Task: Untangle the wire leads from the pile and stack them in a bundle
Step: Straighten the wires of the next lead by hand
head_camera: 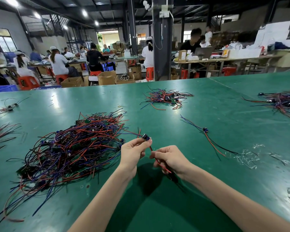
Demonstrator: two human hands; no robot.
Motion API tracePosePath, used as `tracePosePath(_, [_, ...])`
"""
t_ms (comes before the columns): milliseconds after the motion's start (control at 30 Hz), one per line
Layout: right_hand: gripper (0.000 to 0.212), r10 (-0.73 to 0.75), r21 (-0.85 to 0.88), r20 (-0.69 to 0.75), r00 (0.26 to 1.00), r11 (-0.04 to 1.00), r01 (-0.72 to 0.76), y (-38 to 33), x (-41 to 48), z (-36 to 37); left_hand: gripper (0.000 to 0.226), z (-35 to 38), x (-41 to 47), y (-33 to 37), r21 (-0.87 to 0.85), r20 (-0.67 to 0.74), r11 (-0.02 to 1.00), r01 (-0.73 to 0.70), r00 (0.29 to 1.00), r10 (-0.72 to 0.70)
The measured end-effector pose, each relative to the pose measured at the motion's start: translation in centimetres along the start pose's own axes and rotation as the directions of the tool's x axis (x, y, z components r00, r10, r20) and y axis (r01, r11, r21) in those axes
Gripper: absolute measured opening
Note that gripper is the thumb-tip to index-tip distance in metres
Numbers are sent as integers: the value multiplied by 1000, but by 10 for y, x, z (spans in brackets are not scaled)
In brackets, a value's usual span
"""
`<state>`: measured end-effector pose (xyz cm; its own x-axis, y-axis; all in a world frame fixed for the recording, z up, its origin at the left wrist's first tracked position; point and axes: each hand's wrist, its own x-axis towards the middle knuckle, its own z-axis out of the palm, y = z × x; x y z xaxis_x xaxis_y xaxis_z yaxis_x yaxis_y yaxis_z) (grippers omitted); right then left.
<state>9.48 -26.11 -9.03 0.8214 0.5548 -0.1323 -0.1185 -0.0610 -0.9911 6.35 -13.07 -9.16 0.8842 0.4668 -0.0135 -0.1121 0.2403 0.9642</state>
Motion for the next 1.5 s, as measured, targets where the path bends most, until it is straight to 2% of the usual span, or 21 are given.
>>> tracePosePath(100, [19, 14, 26, -10, 1000, 1000, -14, 0, 1, -2, 7, 0, -1, 2, -30, 30, 999, 26, 999, -25])
tracePosePath(267, [10, -55, -84, 27, 998, 995, 57, -1, -1, 0, 9, -6, 4, 11, -72, -12, 997, 5, 1000, -6])
tracePosePath(433, [21, 8, -79, 36, 999, 997, -5, -1, 0, 0, 12, -8, 4, 13, -82, -38, 997, -13, 999, 10])
tracePosePath(533, [20, 15, -87, 43, 999, 996, -11, -1, -1, -3, 15, -7, 2, 13, -79, -37, 997, -22, 999, 19])
tracePosePath(667, [8, 14, -115, 70, 997, 993, -6, -1, -1, -1, 18, -12, 6, 18, -116, -75, 992, -56, 996, 48])
tracePosePath(800, [15, 46, -120, 75, 996, 992, -37, -1, -1, -2, 13, -14, 6, 19, -107, -91, 992, -68, 994, 58])
tracePosePath(1033, [7, -13, -192, 185, 983, 980, 49, -3, -5, -3, 20, -20, 7, 23, -141, -153, 988, -59, 987, 37])
tracePosePath(1267, [14, 37, -237, 241, 970, 971, 22, -5, -9, 1, 18, -24, 10, 25, -147, -207, 988, -38, 978, 7])
tracePosePath(1500, [17, -10, -306, 274, 962, 947, 97, -7, -9, -5, 18, -28, 14, 28, -190, -232, 981, -49, 973, 4])
